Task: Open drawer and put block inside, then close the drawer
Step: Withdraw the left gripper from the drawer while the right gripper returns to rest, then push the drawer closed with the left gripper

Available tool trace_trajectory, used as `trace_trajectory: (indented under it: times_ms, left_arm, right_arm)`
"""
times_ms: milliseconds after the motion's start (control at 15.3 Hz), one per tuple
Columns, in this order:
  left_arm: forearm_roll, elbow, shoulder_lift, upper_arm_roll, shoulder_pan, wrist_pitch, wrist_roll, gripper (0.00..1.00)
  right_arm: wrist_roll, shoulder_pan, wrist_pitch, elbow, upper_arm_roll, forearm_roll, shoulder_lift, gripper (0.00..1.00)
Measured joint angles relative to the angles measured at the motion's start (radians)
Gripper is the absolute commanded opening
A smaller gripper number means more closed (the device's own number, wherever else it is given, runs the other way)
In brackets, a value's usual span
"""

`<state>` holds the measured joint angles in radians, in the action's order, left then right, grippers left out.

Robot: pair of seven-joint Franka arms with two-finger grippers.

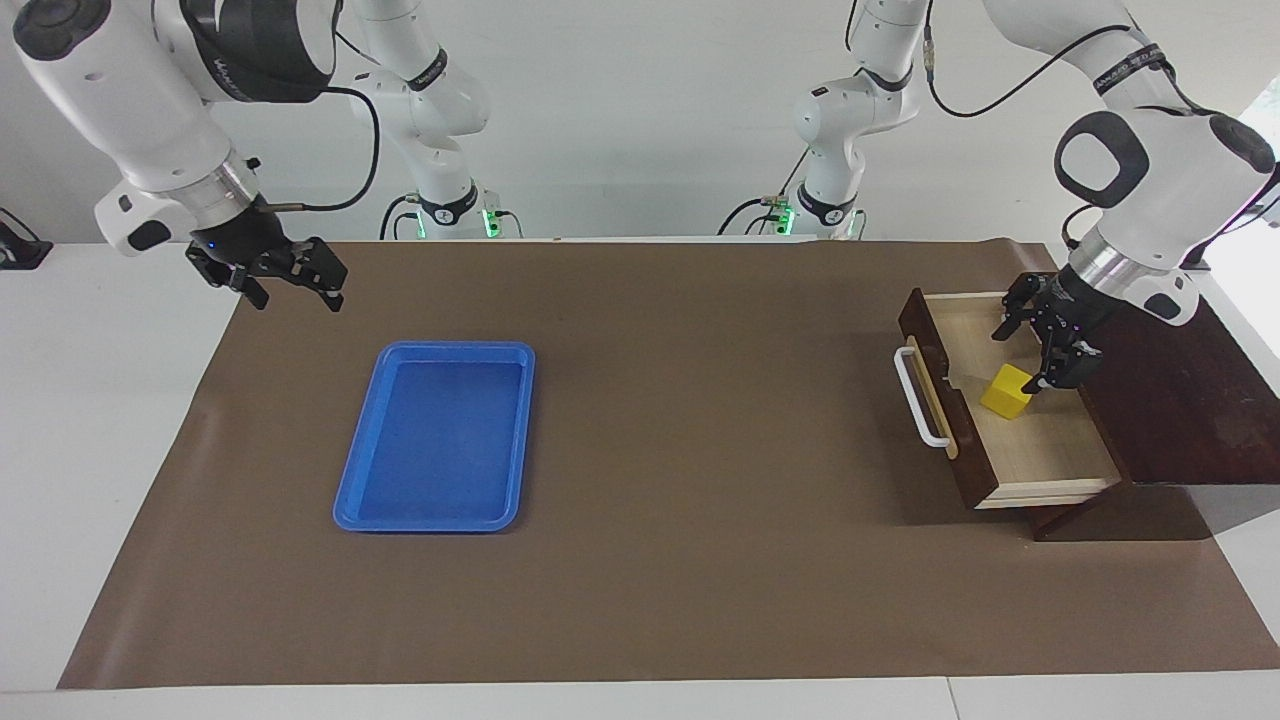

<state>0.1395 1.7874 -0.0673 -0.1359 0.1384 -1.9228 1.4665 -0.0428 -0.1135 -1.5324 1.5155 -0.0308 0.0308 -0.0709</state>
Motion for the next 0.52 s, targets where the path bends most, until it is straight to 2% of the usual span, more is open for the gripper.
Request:
trace_trajectory:
  times_ms: [131, 262, 393, 524]
  left_arm:
    - [-0.125, 0.021, 0.0, -0.01, -0.161, -0.01, 0.162, 1.0]
    - [-0.19, 0.093, -0.002, -0.017, -0.259, -0.057, 0.249, 1.0]
    - [-0.216, 0.161, -0.005, -0.005, -0.247, -0.134, 0.255, 1.0]
    - [-0.234, 0.176, -0.009, 0.012, -0.158, -0.175, 0.179, 1.0]
  right_arm:
    - [-0.063, -0.011, 0.034, 0.0, -0.004, -0.031, 0.026, 1.0]
    - [-0.079, -0.027, 0.09, 0.001, -0.029, -0.041, 0.055, 1.0]
    - [-0.096, -0.061, 0.096, 0.006, -0.068, -0.054, 0.072, 1.0]
    - [-0.104, -0.068, 0.064, 0.018, -0.077, -0.068, 0.072, 1.0]
